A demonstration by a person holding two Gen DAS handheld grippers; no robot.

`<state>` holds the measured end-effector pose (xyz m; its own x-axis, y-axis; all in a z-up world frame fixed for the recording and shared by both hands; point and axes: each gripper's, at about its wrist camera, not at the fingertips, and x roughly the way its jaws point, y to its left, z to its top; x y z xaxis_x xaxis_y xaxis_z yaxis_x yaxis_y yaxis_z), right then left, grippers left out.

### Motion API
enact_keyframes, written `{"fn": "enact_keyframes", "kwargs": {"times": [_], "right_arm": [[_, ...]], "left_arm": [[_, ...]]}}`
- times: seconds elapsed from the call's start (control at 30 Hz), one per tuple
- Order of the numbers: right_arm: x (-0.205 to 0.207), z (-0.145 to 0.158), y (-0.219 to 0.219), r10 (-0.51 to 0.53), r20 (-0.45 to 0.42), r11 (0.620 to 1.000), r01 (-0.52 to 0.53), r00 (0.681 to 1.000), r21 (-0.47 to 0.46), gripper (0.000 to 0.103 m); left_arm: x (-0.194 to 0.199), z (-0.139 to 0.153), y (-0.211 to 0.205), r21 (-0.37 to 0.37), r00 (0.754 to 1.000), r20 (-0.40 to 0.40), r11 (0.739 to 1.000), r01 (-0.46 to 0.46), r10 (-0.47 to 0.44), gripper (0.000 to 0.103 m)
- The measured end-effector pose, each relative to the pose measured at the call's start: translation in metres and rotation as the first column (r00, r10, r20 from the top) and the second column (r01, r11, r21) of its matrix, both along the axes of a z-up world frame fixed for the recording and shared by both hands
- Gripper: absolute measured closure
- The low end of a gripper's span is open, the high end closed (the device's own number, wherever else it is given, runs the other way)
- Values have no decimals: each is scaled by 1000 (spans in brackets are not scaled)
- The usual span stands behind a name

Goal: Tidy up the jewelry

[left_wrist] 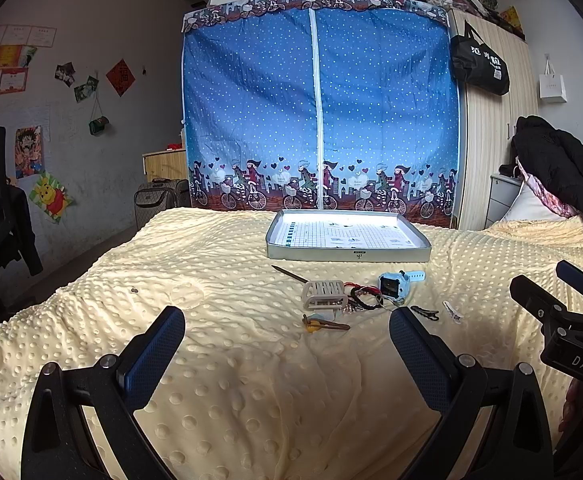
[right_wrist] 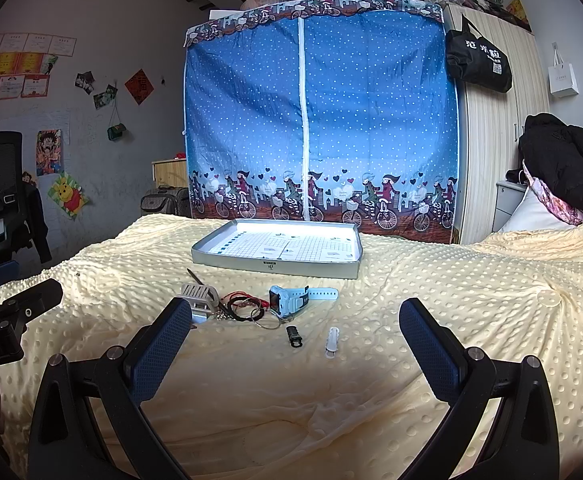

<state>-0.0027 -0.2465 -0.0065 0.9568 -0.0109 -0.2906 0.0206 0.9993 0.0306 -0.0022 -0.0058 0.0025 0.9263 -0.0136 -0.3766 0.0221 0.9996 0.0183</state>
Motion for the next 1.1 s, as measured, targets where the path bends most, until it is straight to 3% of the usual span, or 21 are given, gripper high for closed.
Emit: {"fn": "enact_keyframes", "kwargs": {"times": [1.1], "right_arm": [[1,-1,-1,-3,-3,1000,3,1000,3,1]], "left_arm": [[2,-1,2,-2,1000,-10,1000,-8,8,0]]}}
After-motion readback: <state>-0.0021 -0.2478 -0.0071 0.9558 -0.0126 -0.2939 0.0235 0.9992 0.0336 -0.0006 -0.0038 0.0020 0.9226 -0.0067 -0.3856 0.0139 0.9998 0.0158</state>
